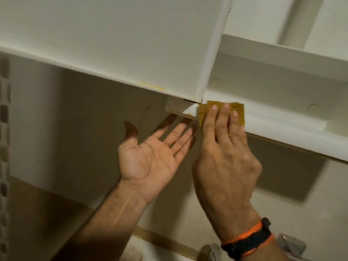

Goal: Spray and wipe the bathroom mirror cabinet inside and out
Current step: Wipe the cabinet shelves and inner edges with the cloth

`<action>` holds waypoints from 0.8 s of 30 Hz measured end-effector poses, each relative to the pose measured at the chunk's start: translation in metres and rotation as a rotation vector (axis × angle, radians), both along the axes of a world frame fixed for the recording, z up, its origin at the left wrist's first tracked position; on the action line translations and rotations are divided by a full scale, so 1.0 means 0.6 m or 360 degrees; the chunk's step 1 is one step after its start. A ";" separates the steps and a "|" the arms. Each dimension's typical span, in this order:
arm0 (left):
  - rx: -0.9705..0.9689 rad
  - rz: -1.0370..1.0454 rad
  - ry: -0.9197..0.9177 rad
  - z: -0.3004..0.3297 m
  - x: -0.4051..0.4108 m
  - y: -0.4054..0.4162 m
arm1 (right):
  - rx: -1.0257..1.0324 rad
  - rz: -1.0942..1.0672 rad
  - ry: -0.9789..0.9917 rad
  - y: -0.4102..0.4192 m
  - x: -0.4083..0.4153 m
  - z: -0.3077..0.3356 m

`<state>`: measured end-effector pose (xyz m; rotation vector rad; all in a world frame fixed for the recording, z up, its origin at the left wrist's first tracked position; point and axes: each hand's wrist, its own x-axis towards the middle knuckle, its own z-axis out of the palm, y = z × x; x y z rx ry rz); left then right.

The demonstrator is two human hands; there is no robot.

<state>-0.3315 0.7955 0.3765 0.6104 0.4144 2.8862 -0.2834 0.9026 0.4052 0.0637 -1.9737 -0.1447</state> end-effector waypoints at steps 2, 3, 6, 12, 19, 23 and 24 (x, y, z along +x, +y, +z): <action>-0.0078 0.0038 0.0008 0.001 -0.005 -0.003 | 0.0035 0.0071 0.0017 -0.014 -0.007 0.001; -0.0087 0.0047 0.0018 0.002 -0.007 -0.004 | 0.0068 0.0126 0.0055 -0.011 -0.009 0.002; -0.0038 0.0092 -0.0006 0.001 -0.013 -0.011 | 0.0180 0.0314 0.0197 0.025 -0.015 -0.001; -0.0026 0.0121 0.0057 -0.008 -0.023 -0.016 | 0.0452 0.0448 0.0222 0.066 -0.025 -0.003; -0.0016 0.0014 0.0219 -0.018 -0.021 -0.010 | 0.0419 0.0354 0.0347 -0.002 -0.035 -0.012; -0.0049 -0.0052 0.0294 -0.025 -0.021 -0.018 | 0.0430 0.0331 0.0264 -0.036 -0.046 -0.007; -0.0051 -0.0045 0.0307 -0.025 -0.022 -0.019 | 0.0432 0.0347 0.0238 -0.034 -0.045 -0.006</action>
